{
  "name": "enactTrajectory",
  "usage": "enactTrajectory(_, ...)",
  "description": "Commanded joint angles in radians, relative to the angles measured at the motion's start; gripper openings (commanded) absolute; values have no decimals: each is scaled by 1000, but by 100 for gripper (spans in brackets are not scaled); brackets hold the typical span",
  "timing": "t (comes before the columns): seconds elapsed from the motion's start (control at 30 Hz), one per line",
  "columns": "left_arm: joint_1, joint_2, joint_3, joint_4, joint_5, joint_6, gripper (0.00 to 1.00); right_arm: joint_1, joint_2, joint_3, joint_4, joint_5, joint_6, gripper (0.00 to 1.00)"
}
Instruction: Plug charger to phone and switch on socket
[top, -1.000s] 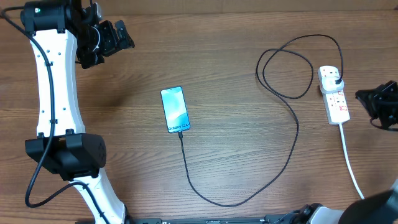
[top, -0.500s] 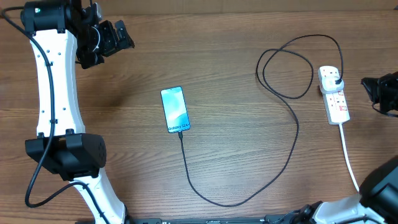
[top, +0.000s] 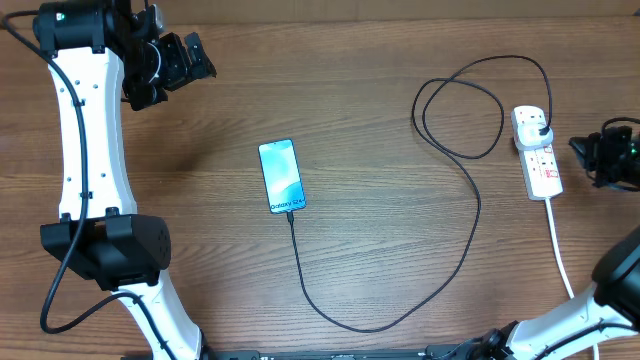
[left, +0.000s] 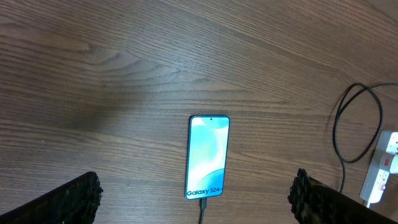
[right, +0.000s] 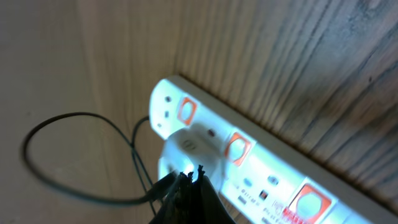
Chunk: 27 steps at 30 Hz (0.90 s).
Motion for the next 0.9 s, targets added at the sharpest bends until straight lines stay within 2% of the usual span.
enactTrajectory(0.0, -4, -10, 10, -2, -7, -9, 100, -5, 55, 21, 19, -12, 18, 4)
enactTrajectory(0.3, -4, -10, 10, -2, -7, -9, 100, -3, 130, 18, 105, -92, -10, 4)
enactTrajectory(0.87, -4, -10, 10, -2, -7, -9, 100, 27, 131, 16, 107, -74, -69, 4)
